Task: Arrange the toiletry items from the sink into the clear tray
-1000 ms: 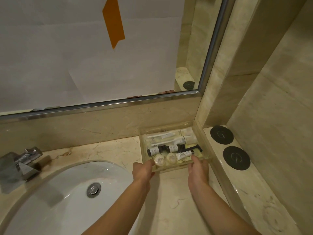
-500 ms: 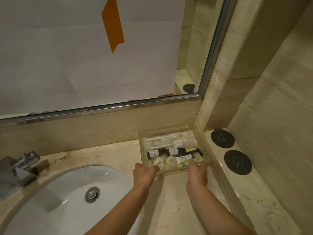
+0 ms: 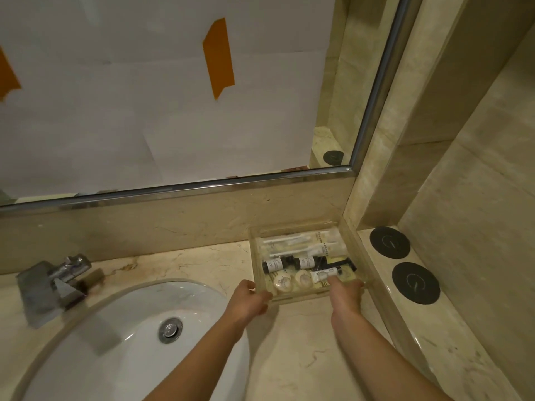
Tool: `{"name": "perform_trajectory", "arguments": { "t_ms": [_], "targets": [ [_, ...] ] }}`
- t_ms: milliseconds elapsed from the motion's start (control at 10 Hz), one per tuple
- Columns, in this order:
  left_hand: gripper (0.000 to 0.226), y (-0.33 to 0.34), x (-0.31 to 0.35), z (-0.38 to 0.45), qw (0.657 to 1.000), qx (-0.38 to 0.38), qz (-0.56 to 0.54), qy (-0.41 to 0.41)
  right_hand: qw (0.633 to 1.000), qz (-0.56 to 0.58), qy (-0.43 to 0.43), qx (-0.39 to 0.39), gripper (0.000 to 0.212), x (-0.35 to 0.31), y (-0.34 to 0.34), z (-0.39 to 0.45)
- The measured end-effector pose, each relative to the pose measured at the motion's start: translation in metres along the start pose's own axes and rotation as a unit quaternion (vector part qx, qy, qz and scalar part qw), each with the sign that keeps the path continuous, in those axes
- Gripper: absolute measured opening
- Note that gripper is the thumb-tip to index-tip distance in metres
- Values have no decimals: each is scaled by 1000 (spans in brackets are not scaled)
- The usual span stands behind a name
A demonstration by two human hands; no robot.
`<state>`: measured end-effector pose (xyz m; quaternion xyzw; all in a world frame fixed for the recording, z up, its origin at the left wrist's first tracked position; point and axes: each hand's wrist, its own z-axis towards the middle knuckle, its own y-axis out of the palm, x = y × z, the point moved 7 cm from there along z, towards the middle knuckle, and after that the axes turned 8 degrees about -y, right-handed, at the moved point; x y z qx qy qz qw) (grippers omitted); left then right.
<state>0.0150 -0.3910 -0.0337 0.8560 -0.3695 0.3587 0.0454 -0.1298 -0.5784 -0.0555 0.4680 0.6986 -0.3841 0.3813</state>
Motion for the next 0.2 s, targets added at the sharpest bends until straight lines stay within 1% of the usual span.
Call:
{"name": "perform_trajectory", "arguments": {
  "t_ms": [100, 200],
  "targets": [
    [58, -12, -3, -14, 999, -23, -45, 1, 997, -23, -35, -59, 59, 15, -2, 0],
    [44, -31, -35, -46, 997, -18, -72, -3, 995, -83, -26, -49, 43, 46, -23, -8]
  ]
}}
